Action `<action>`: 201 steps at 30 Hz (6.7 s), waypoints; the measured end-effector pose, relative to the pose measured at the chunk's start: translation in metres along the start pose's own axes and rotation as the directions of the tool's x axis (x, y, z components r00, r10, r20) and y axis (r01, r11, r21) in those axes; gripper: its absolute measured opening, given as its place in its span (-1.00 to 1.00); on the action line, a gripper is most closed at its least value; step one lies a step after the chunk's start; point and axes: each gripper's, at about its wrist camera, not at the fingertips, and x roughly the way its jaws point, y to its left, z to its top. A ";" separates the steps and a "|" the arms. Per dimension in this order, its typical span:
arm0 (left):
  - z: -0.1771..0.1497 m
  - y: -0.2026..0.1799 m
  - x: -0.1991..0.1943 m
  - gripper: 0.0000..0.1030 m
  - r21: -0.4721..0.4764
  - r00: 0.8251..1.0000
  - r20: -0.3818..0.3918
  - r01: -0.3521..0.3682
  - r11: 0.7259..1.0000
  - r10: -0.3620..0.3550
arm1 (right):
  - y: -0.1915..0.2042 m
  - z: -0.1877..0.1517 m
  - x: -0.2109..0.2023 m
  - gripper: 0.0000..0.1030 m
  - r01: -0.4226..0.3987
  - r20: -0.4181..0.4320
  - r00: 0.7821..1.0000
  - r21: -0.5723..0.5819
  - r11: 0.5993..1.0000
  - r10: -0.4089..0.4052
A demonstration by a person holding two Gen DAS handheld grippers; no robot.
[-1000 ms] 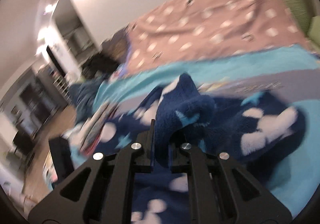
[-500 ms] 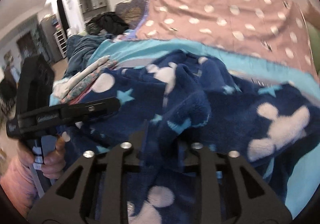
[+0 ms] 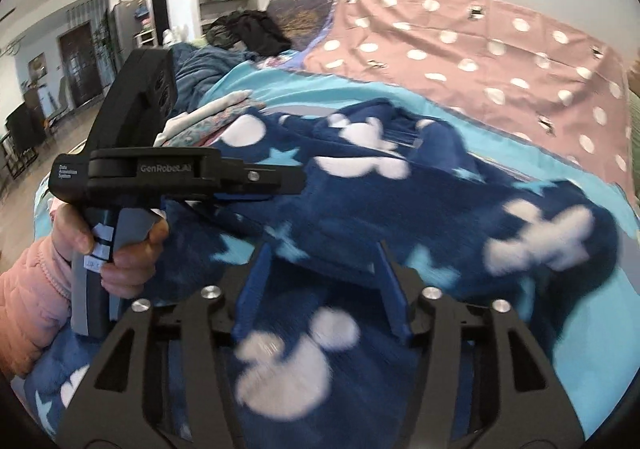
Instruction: Fold small clothes
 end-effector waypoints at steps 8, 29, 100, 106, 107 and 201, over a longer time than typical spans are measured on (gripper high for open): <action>0.005 -0.041 0.033 -0.85 0.129 0.984 -0.080 -0.150 0.980 0.161 | -0.061 -0.020 -0.046 0.50 0.295 0.001 0.954 0.165 0.941 -0.299; 0.087 -0.011 -0.086 -1.00 0.116 0.923 0.111 -0.380 0.917 0.369 | -0.139 -0.023 -0.022 0.55 0.354 -0.146 0.935 0.355 0.865 -0.323; -0.134 -0.037 -0.139 0.37 0.288 0.882 0.067 -0.465 0.837 0.467 | 0.010 -0.130 -0.132 -0.02 -0.290 -0.077 0.931 0.436 0.852 0.357; -0.149 -0.045 -0.151 0.37 0.273 0.884 0.078 -0.463 0.843 0.461 | 0.054 -0.150 -0.124 -0.01 -0.392 -0.121 0.867 0.432 0.812 0.483; -0.151 -0.048 -0.153 0.38 0.276 0.883 0.087 -0.465 0.841 0.461 | 0.058 -0.151 -0.123 -0.01 -0.417 -0.118 0.852 0.436 0.797 0.510; -0.232 -0.057 -0.230 -0.69 0.171 0.989 0.010 -0.150 0.974 0.150 | -0.024 -0.206 -0.221 -0.76 -0.322 0.179 0.942 0.724 0.610 0.284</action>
